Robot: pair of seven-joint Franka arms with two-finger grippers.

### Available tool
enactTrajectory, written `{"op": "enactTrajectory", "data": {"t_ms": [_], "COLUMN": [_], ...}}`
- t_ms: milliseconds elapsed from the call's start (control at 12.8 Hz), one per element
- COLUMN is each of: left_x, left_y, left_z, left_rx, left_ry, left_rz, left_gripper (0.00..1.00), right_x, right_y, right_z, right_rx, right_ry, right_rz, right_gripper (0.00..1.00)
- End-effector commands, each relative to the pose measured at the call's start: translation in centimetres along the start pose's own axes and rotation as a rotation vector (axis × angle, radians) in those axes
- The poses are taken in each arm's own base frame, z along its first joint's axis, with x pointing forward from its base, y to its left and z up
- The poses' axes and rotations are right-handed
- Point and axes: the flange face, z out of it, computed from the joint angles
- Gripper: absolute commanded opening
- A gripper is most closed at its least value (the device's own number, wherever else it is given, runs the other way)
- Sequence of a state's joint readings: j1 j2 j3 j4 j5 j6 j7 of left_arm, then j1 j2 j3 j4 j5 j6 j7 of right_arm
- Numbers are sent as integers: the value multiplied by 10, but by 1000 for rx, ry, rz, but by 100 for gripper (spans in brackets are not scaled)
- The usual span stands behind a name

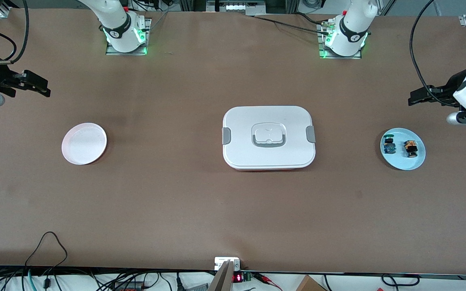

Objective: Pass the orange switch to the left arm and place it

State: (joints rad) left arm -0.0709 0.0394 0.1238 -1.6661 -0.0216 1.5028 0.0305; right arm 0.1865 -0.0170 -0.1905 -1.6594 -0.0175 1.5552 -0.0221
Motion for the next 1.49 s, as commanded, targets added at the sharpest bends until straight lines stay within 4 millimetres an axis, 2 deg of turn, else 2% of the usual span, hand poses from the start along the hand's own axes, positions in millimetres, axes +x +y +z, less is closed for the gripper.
{"op": "enactTrajectory", "data": {"t_ms": [0,469,625,938,1407], "left_x": [-15,-7,9,9,9], "left_y": [0,3,2,11,18], "left_z": [-7,-18,-24,-30,-37], "left_rx": [-15,-3,0,73,61], "left_ry": [31,57,66,73,89], "left_rz": [26,30,25,48,48], "left_gripper": [100,100,100,100,100], "right_x": [-1,-1,-1,-1,-1], "right_y": [2,0,-1,1,0], "right_z": [-4,-3,-3,-3,-3], "right_rx": [-14,-16,-16,-16,-16], "right_ry": [-14,-19,-19,-19,-21], "right_rz": [-13,-16,-18,-16,-16], "right_gripper": [100,100,100,100,100]}}
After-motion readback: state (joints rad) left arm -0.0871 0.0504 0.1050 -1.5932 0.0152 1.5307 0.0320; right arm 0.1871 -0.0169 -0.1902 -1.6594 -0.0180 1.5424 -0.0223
